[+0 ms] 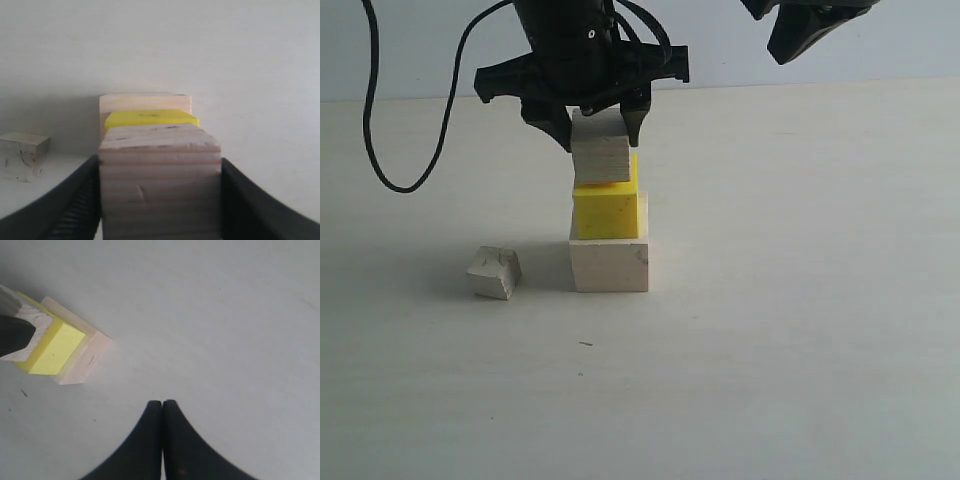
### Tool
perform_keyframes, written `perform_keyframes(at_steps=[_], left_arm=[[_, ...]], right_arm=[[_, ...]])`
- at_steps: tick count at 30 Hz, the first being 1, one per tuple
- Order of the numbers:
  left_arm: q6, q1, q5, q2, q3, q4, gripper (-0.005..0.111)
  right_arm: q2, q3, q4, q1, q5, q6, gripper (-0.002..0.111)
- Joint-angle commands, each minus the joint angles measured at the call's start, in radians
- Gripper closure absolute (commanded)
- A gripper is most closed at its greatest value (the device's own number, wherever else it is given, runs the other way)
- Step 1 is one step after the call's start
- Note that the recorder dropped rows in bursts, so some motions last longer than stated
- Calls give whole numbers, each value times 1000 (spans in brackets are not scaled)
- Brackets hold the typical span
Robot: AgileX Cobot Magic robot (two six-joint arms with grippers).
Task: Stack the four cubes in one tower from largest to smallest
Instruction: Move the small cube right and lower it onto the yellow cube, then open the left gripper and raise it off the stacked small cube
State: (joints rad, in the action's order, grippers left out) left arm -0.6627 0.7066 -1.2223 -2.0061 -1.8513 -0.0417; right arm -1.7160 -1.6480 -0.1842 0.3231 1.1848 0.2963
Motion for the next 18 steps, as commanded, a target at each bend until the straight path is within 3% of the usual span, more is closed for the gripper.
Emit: perform_keyframes(at_steps=[1, 3, 5, 8, 10, 12, 18], left_arm=[[-5, 1, 1, 5, -12, 3, 107], [-3, 1, 1, 5, -12, 3, 105], [-3, 1, 1, 5, -12, 9, 92], [-3, 1, 1, 5, -12, 9, 63], [-3, 1, 1, 5, -12, 12, 51], [-3, 1, 1, 5, -12, 24, 45], [-3, 1, 1, 5, -12, 42, 42]], right_arm=[[6, 7, -21, -6, -8, 16, 108], [6, 7, -21, -6, -8, 16, 108], [6, 7, -21, -6, -8, 19, 108], [6, 7, -21, -6, -8, 19, 108], [6, 7, -21, -6, -8, 19, 108], [6, 7, -21, -6, -8, 25, 108], [6, 7, -21, -6, -8, 25, 108]])
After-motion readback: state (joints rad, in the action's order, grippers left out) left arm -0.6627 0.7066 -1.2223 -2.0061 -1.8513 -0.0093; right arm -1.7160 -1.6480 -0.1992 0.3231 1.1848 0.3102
